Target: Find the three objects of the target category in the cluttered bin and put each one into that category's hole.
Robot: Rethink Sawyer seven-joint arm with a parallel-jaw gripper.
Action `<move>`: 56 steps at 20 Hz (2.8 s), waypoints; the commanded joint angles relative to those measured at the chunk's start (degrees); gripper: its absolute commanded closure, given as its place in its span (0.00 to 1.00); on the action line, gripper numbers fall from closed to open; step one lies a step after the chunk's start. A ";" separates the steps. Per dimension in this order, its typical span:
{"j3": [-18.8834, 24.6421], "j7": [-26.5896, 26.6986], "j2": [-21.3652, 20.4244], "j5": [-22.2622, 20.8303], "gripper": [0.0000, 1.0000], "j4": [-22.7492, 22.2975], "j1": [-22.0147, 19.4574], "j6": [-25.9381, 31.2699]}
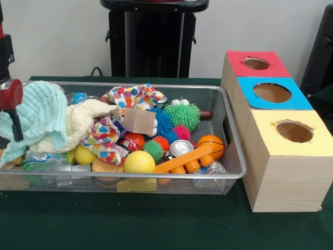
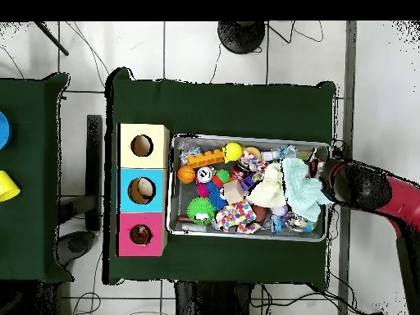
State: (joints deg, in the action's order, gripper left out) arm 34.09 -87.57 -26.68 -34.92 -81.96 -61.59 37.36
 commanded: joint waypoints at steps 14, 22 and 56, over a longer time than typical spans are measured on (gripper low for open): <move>0.22 14.09 7.30 -5.74 0.00 10.20 1.83 3.67; 0.19 13.63 6.45 -5.92 0.00 9.76 2.15 3.99; -1.31 7.93 -6.29 -2.56 0.00 1.00 4.64 7.54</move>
State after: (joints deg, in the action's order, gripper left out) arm 34.08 -87.57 -32.26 -37.69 -75.10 -58.38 37.44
